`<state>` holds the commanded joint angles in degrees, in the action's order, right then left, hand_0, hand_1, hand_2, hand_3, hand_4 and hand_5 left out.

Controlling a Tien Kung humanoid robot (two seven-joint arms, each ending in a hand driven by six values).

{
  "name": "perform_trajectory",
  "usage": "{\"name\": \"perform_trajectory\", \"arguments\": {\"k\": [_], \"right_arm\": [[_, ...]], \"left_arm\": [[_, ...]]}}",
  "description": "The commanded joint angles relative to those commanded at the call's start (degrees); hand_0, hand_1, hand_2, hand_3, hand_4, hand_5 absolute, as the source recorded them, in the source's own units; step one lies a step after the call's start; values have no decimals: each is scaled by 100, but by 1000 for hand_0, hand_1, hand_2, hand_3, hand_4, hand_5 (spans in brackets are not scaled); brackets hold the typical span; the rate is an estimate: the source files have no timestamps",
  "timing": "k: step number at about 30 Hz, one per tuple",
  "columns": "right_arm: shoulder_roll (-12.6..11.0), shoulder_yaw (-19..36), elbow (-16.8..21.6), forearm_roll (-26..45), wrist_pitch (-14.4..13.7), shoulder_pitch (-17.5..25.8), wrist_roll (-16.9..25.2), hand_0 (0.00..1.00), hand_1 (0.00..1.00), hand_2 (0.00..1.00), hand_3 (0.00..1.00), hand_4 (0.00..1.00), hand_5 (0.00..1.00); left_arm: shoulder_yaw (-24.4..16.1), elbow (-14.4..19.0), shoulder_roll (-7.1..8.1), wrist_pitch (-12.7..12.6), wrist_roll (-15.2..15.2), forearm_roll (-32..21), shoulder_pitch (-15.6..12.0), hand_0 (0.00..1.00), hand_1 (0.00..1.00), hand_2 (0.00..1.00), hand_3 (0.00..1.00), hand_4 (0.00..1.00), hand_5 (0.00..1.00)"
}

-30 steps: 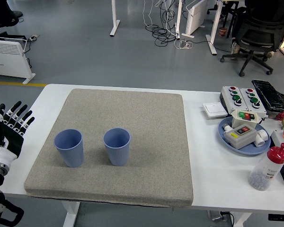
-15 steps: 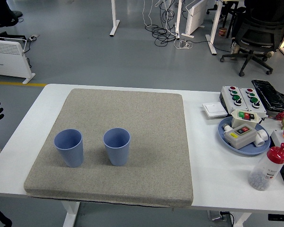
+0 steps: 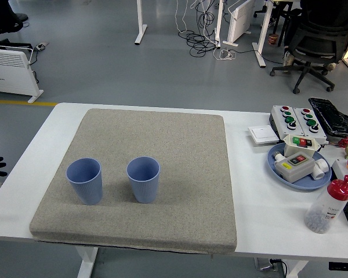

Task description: Push cup pick cup insert cup

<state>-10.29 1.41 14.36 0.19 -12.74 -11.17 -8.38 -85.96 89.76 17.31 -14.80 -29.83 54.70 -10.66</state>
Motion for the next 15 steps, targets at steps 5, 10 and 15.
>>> {"name": "perform_trajectory", "arguments": {"k": [5, 10, 15], "right_arm": [[1, 29, -2, -52, 3, -4, -16, 708, 656, 662, 580, 81, 459], [2, 42, -1, -74, 4, -17, -20, 708, 653, 662, 580, 80, 460], [5, 29, 0, -54, 3, -30, -12, 705, 652, 659, 580, 80, 462]], "left_arm": [[397, -94, 48, -40, -46, 513, -150, 367, 475, 470, 445, 561, 998], [784, -233, 105, 57, 92, 1097, -167, 403, 492, 482, 456, 556, 998], [1026, -411, 77, 211, 296, 1378, -42, 503, 559, 539, 477, 554, 998]]}}
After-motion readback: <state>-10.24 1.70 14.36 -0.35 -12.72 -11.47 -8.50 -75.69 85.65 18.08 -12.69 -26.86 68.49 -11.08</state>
